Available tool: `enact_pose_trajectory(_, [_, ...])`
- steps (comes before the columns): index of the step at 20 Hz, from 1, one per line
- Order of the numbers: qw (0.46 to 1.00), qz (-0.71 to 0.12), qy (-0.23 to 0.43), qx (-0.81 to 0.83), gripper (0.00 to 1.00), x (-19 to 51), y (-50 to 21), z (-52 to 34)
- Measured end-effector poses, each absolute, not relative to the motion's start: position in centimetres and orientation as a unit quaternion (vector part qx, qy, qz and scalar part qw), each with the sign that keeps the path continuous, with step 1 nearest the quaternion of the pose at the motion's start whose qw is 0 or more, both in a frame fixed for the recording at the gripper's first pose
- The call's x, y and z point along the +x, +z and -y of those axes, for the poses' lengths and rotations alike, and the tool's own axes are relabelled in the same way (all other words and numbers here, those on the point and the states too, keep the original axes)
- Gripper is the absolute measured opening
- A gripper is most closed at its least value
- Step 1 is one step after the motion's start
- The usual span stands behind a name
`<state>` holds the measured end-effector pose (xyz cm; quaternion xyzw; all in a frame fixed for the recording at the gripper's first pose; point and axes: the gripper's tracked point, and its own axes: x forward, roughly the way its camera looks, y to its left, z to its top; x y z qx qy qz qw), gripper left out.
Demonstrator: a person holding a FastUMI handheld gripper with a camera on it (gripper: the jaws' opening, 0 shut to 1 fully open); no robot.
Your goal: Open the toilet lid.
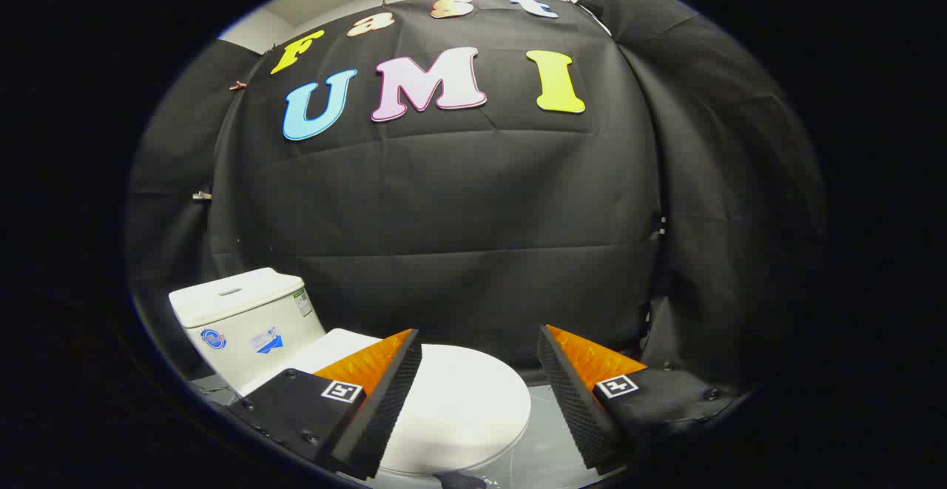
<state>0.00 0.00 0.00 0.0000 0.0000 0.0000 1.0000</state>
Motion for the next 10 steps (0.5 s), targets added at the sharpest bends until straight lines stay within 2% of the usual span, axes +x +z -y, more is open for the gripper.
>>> enact_pose_trajectory(10, [1.000, 0.001, -0.002, -0.004, 0.99, 0.15, 0.14, 0.13])
